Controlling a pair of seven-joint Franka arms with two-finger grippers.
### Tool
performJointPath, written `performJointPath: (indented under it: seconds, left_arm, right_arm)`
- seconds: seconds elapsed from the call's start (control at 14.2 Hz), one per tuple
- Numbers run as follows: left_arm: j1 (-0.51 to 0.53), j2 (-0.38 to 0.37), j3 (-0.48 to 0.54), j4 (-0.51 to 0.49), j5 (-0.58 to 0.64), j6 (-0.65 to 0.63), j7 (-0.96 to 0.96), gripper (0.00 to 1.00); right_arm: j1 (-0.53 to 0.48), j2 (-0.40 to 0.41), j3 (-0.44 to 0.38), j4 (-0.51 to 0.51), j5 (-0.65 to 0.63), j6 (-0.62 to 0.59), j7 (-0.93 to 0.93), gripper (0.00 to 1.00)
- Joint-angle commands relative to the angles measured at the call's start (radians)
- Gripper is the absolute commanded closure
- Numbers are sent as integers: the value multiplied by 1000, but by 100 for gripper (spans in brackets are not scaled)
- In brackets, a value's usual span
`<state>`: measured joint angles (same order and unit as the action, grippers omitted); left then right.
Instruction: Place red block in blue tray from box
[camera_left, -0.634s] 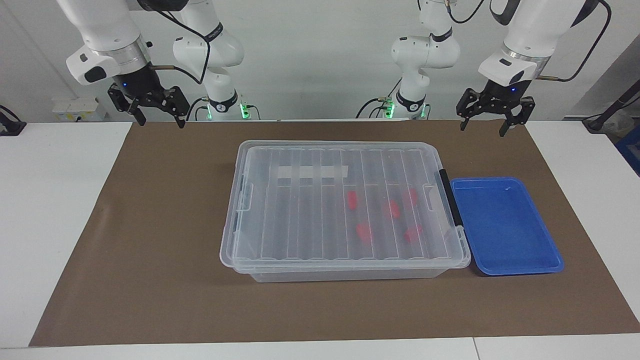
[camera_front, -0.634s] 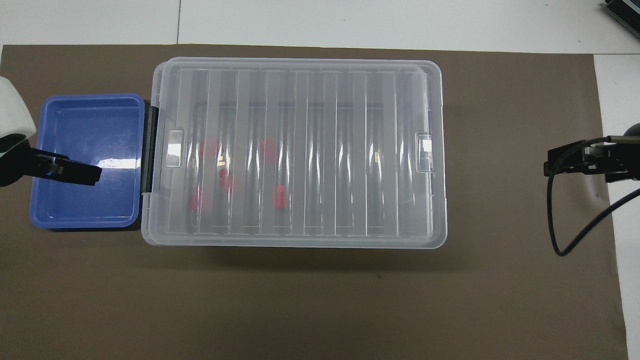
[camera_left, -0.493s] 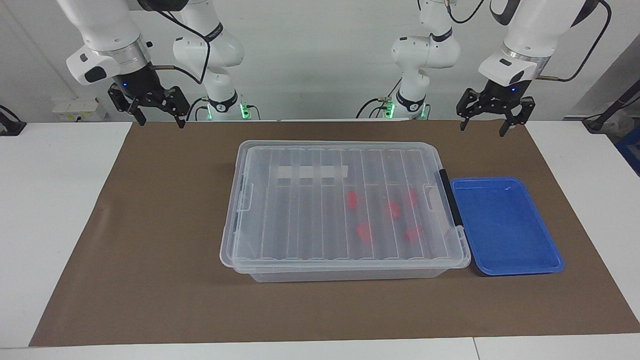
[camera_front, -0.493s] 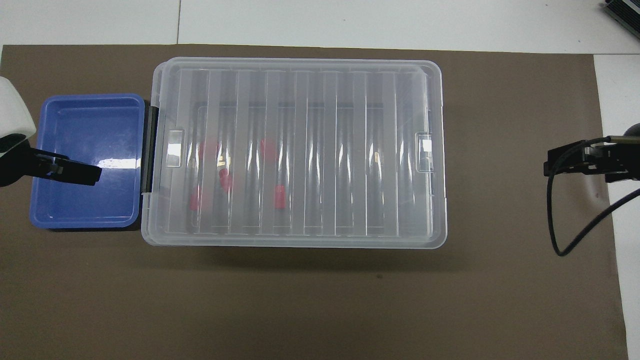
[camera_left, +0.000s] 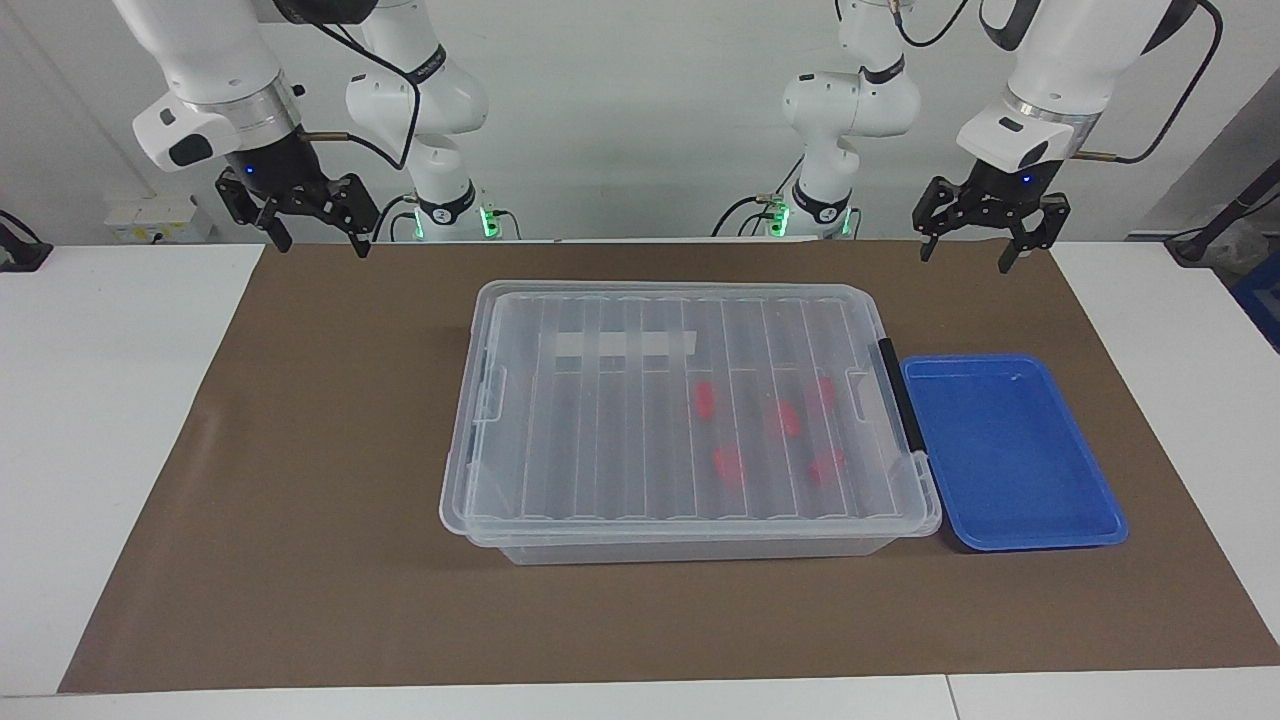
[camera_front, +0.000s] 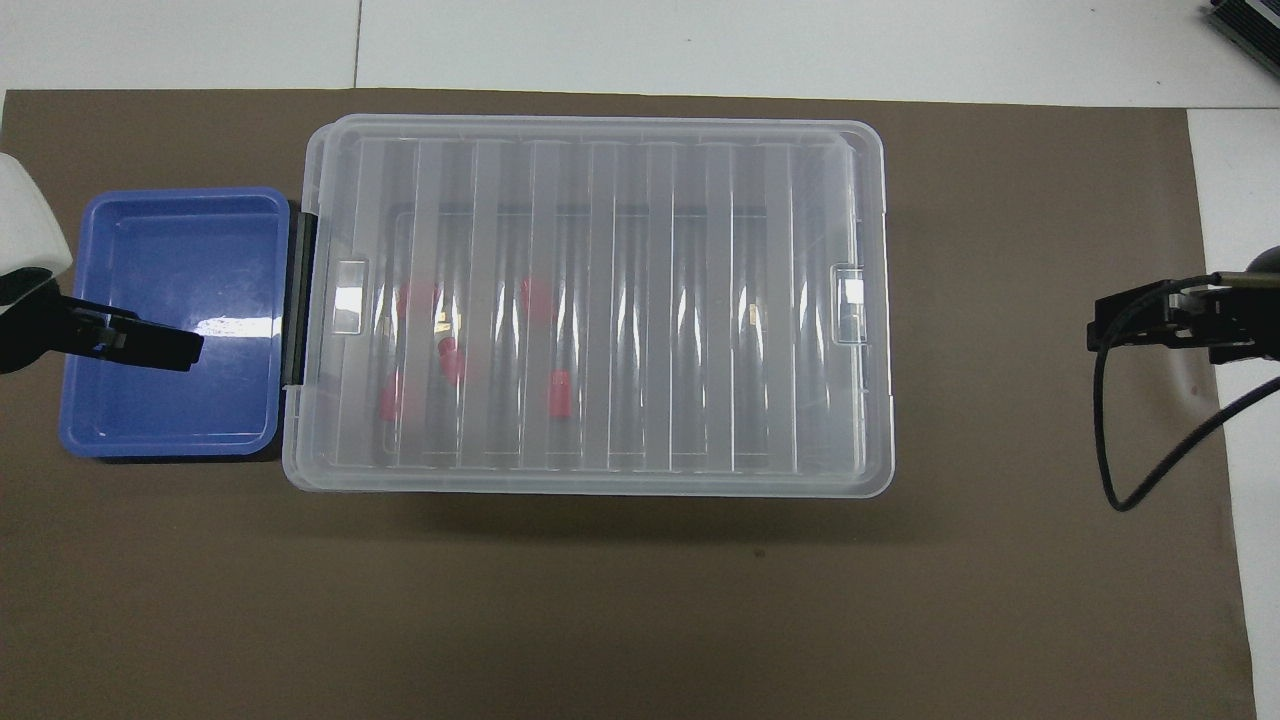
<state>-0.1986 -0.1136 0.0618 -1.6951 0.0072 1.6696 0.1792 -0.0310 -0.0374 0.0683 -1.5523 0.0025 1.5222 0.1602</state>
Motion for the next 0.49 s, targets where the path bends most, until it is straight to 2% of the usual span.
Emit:
performJointPath:
  seconds: [0.0, 0.42]
  left_arm:
    - [13, -26, -7, -26, -15, 2, -7, 0]
    - [13, -26, -7, -26, -15, 1, -7, 0]
  right_arm:
    - [-1, -29, 5, -84, 10, 88, -18, 0]
    - [97, 10, 7, -186, 7, 278, 81, 0]
